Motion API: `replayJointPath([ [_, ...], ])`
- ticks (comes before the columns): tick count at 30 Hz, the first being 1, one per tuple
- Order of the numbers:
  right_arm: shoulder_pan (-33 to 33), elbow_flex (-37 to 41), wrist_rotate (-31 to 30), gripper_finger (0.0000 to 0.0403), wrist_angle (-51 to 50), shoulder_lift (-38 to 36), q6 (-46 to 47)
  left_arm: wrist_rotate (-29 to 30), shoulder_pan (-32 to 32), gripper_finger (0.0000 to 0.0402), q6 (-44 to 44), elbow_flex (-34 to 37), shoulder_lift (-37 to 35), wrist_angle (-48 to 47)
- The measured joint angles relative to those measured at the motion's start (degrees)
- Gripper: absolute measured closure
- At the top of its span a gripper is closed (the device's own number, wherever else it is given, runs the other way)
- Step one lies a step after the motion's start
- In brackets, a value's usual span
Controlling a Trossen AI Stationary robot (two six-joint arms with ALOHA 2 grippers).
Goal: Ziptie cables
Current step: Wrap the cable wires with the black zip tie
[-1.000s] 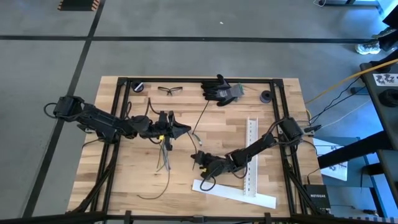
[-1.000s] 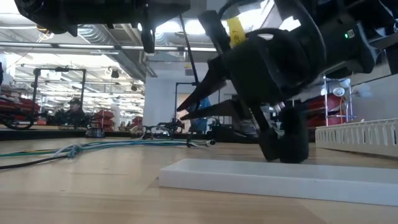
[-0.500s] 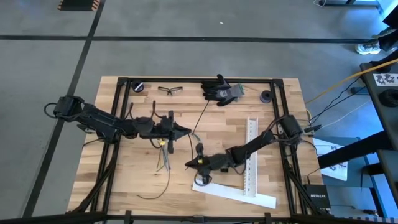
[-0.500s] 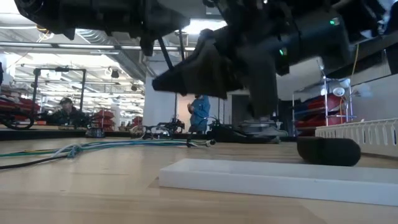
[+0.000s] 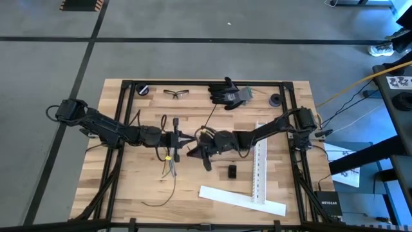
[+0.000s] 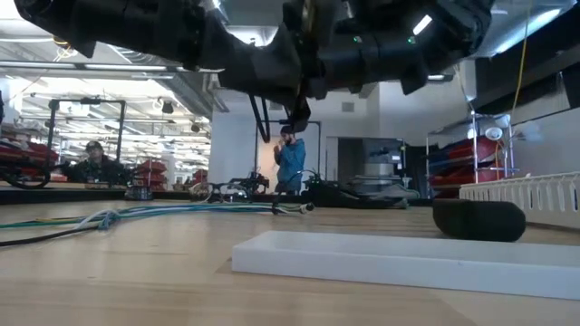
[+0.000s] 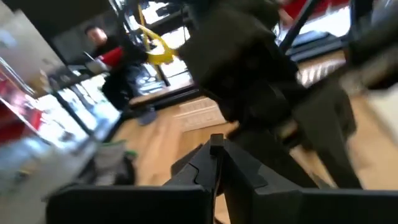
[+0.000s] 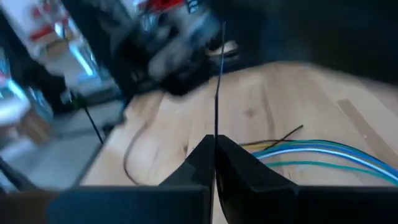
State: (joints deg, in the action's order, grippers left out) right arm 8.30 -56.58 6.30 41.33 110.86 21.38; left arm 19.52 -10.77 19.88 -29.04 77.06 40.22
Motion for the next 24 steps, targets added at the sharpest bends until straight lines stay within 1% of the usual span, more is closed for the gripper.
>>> replayJointPath([
  [3,-0.11,0.00,0.23,0.0403,2.72,-0.12,5.69,4.63,-1.33,0.0402,5.78,0.00,0.00,-1.37],
  [6,0.00,0.00,-1.18,0.0403,4.34,-0.14,11.21,11.88,-2.61,0.0402,10.26,0.00,0.03,-2.75],
  [8,-0.03,0.00,-2.29,0.0403,3.95,-0.14,14.45,15.00,-3.31,0.0402,12.37,0.00,0.04,-2.52],
  [15,-0.09,0.00,-5.02,0.0403,4.55,-0.14,19.60,15.64,-5.73,0.0402,14.11,0.00,0.03,-1.61],
  [21,-0.03,0.00,-5.78,0.0403,4.76,-0.14,21.89,19.30,-7.46,0.0402,17.68,0.00,0.02,-1.58],
  [24,-0.03,0.00,-5.80,0.0403,5.29,-0.14,22.34,20.18,-7.68,0.0402,18.07,0.00,0.02,-1.56],
])
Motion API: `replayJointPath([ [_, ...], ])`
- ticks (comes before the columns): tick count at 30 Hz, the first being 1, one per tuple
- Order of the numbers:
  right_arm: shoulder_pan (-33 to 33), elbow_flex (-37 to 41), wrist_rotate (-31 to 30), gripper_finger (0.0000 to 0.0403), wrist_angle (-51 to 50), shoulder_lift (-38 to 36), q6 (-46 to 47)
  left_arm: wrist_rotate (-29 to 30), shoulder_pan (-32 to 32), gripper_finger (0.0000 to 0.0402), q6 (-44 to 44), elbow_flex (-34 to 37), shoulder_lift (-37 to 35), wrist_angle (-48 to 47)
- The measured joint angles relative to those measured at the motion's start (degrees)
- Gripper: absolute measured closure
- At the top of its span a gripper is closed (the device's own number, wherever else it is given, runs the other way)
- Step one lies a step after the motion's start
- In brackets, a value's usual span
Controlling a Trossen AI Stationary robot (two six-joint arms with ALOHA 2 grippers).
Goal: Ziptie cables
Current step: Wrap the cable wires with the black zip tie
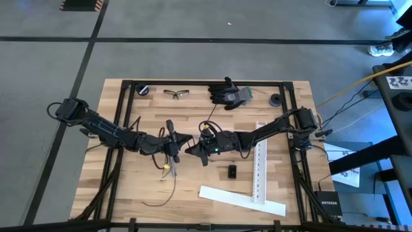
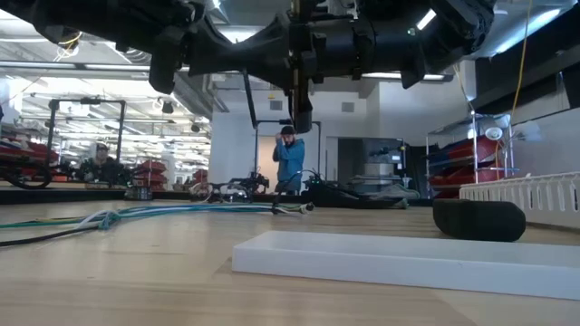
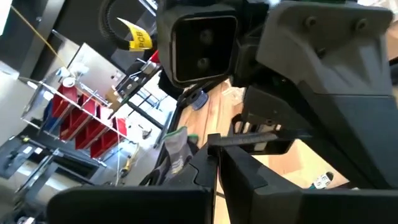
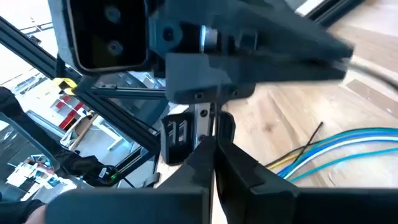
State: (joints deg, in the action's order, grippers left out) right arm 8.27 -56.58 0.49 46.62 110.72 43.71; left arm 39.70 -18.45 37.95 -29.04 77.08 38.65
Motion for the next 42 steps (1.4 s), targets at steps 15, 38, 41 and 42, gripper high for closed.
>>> replayJointPath([
  [15,0.33,0.00,-1.13,0.0403,-0.49,0.00,0.92,4.48,0.01,0.0402,-0.17,0.00,-0.04,-0.04],
  [38,0.33,0.00,-0.48,0.0403,-0.52,0.00,11.55,4.46,-0.07,0.0402,3.52,0.00,-0.04,0.15],
  [41,0.33,0.00,-0.48,0.0403,-0.50,0.00,11.55,4.46,-0.07,0.0402,3.61,0.00,-0.04,0.13],
  [42,0.33,0.00,-0.48,0.0403,-0.48,0.00,11.55,4.46,-0.07,0.0402,3.65,0.00,-0.04,0.13],
])
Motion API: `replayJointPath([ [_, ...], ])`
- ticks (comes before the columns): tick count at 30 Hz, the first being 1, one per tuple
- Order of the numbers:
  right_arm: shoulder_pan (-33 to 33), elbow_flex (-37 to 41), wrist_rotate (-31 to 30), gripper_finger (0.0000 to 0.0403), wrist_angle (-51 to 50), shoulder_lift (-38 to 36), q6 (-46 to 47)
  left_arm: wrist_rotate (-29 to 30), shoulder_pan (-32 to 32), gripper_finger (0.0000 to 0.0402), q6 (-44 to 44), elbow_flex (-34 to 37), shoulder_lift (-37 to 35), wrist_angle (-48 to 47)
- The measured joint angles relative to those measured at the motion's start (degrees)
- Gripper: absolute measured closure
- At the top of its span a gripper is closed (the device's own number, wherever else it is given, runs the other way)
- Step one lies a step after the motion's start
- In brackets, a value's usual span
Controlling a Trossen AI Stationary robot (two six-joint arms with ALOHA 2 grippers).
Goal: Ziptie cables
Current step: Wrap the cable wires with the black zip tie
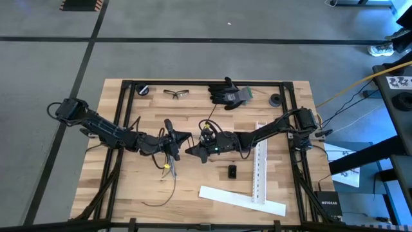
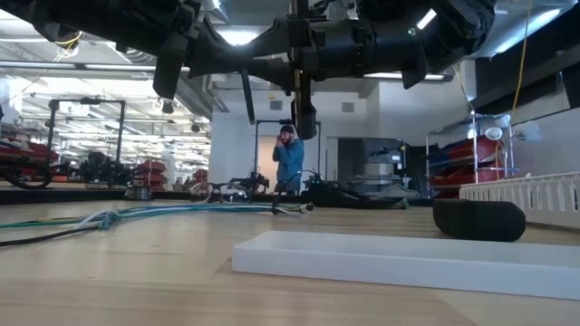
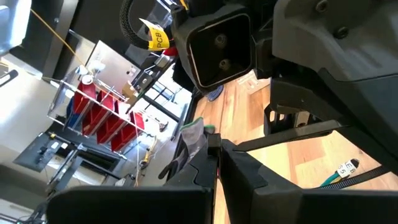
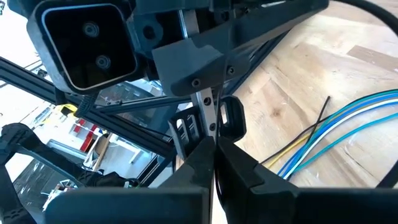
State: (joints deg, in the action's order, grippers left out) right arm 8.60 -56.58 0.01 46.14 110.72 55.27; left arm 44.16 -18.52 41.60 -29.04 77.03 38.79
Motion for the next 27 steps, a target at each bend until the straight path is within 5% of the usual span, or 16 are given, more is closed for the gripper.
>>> replayJointPath([
  [27,0.00,0.00,-1.03,0.0403,0.86,0.02,-2.04,-1.75,0.20,0.0402,-1.78,0.00,0.00,-0.72],
])
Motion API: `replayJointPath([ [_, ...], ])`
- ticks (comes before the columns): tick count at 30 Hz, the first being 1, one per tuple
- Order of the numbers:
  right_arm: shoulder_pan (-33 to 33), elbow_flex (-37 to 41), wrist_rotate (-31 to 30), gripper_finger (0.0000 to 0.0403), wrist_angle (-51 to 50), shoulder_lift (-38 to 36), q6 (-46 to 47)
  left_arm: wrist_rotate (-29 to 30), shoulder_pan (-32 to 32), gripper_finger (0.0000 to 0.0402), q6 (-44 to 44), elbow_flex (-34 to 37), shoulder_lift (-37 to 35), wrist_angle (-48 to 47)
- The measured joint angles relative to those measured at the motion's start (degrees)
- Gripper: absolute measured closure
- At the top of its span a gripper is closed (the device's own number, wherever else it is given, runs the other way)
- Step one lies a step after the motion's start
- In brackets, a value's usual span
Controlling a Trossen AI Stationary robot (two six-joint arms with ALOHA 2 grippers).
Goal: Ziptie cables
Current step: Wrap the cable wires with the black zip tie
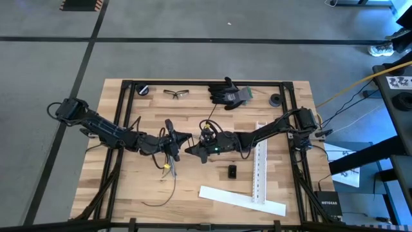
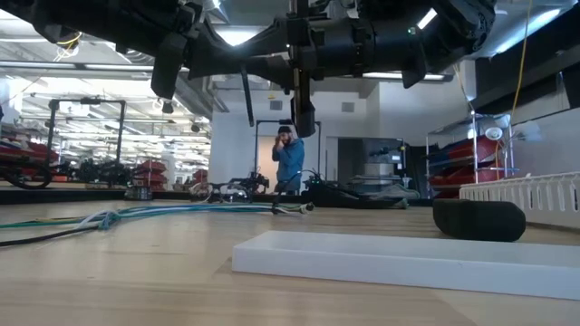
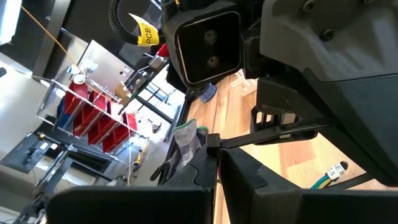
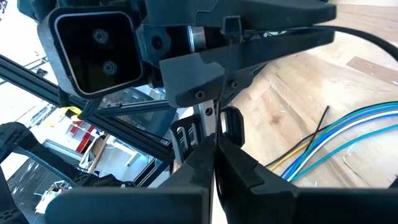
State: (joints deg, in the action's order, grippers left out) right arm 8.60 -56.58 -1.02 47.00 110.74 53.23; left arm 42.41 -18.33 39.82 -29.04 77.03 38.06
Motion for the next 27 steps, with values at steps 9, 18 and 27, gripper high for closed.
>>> replayJointPath([
  [9,0.00,0.00,-3.45,0.0403,0.00,0.00,-0.21,0.00,0.00,0.0402,-0.62,0.00,0.00,0.04],
  [18,-0.18,0.00,-6.43,0.0403,0.02,0.00,-1.21,-1.51,0.00,0.0402,-1.55,0.00,0.00,-0.02],
  [27,-0.36,0.00,-5.38,0.0403,3.45,0.09,0.24,-2.46,-0.22,0.0402,0.54,-0.02,0.87,0.10],
])
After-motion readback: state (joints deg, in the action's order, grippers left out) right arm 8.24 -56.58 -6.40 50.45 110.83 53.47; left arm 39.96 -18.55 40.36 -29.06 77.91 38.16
